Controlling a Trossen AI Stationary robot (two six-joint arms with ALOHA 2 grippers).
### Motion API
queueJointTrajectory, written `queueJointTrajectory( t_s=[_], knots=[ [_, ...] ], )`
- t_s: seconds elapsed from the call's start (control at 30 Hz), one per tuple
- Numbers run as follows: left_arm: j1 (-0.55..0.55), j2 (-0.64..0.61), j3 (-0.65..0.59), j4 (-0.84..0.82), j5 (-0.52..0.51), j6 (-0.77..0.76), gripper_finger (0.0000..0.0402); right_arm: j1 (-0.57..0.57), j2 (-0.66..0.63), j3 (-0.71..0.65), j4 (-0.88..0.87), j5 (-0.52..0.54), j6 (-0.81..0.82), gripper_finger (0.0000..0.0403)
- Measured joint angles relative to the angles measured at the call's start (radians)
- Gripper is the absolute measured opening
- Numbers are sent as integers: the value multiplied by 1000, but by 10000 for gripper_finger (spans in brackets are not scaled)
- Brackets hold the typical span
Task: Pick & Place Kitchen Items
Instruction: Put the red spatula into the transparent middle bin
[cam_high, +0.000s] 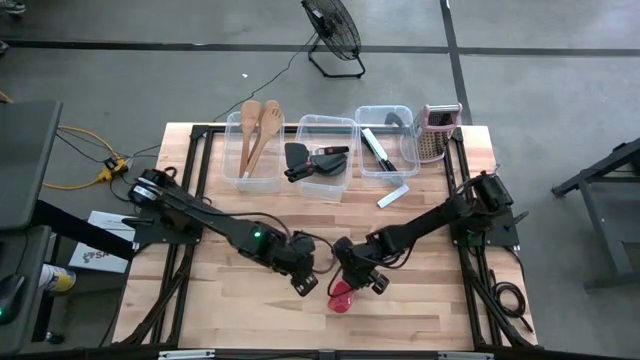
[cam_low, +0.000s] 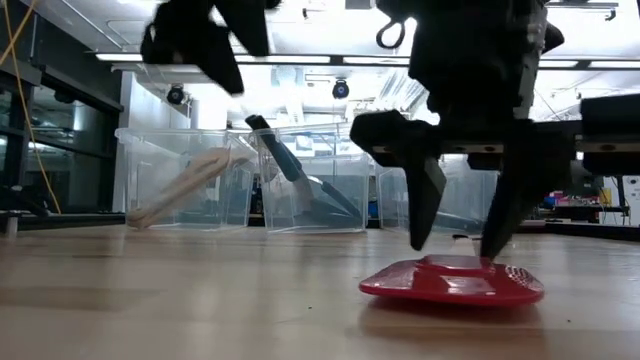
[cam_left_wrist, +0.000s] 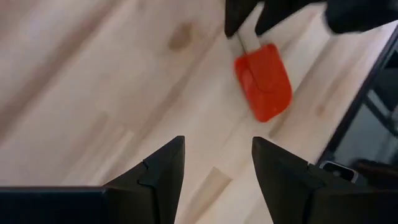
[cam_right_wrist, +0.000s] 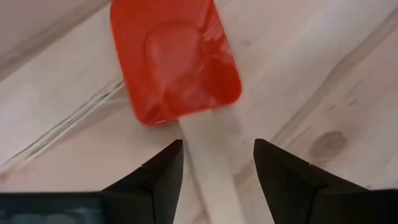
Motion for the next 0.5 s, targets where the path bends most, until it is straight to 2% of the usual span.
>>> queueJointTrajectory(
  t_s=[0.33, 0.5],
  knots=[
    [-125, -165, 0, -80, -416, 14, 184, 5, 13, 0, -25, -29, -49, 188],
    [-145, -215, 0, -78, -507, 58, 184, 0, 53, 4, -19, -63, -50, 187]
  ],
)
